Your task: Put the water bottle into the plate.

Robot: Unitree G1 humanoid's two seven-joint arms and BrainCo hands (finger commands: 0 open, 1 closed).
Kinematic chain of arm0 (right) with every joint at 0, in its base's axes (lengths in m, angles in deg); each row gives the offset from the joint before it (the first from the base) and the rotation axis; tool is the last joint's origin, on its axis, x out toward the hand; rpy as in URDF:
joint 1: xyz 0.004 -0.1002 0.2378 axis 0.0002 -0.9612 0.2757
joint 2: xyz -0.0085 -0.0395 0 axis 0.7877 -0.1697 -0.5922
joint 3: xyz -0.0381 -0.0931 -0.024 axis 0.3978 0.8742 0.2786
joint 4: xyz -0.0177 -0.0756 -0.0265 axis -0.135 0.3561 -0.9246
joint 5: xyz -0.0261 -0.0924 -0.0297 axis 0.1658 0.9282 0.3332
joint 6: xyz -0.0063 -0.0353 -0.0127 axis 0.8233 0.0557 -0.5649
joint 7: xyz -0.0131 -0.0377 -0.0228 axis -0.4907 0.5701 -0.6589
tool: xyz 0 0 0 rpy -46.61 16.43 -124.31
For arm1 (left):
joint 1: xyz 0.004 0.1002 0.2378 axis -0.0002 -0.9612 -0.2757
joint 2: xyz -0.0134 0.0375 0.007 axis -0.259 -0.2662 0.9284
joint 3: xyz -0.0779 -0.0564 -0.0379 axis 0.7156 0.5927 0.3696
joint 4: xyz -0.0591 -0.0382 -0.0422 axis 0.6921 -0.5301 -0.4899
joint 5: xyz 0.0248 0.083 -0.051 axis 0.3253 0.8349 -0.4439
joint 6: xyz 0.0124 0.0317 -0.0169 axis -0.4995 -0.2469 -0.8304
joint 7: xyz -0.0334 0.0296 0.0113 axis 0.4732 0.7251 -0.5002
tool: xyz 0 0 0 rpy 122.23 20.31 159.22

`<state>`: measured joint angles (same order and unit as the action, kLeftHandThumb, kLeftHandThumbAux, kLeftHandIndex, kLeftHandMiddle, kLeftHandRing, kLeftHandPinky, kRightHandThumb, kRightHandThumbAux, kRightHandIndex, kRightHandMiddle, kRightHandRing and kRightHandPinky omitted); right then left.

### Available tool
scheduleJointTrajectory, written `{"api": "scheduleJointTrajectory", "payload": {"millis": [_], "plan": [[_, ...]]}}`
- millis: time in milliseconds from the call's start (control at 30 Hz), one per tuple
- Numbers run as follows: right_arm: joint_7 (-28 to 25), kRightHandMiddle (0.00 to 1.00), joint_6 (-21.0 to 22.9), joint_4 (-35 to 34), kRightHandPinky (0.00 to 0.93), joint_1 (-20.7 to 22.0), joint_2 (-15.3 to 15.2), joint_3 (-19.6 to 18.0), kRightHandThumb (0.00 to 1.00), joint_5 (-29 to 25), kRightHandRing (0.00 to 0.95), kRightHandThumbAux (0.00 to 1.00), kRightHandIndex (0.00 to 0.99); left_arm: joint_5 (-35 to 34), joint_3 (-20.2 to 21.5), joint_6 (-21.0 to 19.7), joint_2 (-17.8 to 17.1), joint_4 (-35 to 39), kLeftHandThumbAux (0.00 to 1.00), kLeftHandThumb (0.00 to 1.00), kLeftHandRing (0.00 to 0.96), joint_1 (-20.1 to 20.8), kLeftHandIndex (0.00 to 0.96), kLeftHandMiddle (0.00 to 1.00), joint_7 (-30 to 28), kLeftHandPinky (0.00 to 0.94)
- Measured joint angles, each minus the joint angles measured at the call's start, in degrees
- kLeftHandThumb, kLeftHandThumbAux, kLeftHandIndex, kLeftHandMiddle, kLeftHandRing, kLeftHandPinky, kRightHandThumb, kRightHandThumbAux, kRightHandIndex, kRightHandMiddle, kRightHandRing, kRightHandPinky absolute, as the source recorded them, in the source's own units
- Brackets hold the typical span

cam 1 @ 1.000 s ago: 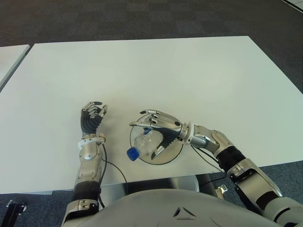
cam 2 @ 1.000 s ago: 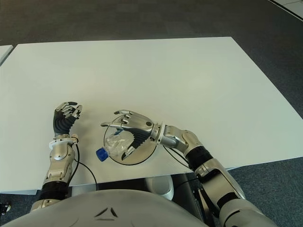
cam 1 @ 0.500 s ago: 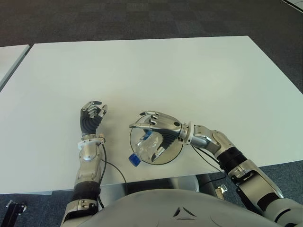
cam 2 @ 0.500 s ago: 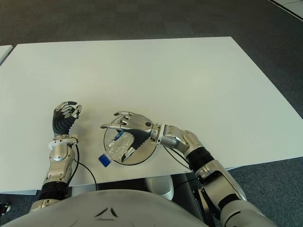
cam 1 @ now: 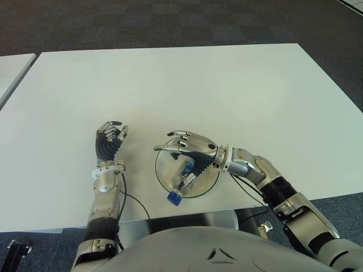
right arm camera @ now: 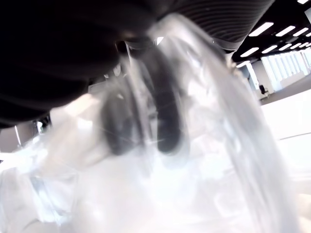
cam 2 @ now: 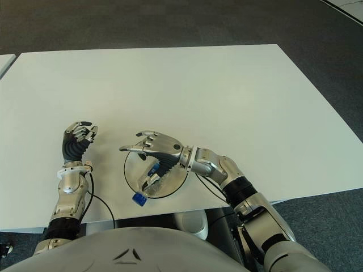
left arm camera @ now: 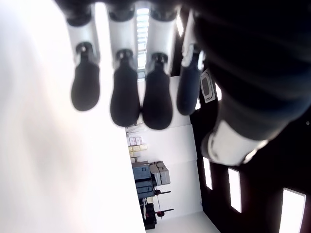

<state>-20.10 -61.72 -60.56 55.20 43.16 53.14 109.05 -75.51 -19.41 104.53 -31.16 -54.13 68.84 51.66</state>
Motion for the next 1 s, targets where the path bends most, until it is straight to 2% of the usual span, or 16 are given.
{"api": "scheduleJointTrajectory", "payload": {"millis": [233,500,700,1000], "plan": [[-1.0,0.000,4.4,-3.5,0.000,-1.3,-0.8,-0.3,0.013,2.3,0.000,0.300,0.000,0.0,0.0,0.3,0.0,0.0,0.717,0.705,0.695,0.0,0.435,0.711,0.0,0.675],[2.5,0.000,7.6,-6.2,0.000,-1.7,-1.2,-0.3,0.000,7.4,0.000,0.295,0.000,-0.1,0.0,0.3,0.0,0.0,0.717,0.706,0.694,0.0,0.435,0.709,-0.3,0.667],[9.1,0.000,9.9,-7.3,0.000,-1.8,-1.4,-0.2,0.008,13.5,0.000,0.303,0.000,0.0,0.1,-0.7,0.0,0.1,0.716,0.706,0.687,0.0,0.435,0.702,-0.3,0.665],[22.1,0.000,13.0,-7.5,0.000,-1.8,-1.8,1.0,0.035,21.7,0.000,0.289,0.000,0.0,0.1,-1.1,0.0,0.3,0.716,0.706,0.682,0.0,0.435,0.698,-0.3,0.660]]}}
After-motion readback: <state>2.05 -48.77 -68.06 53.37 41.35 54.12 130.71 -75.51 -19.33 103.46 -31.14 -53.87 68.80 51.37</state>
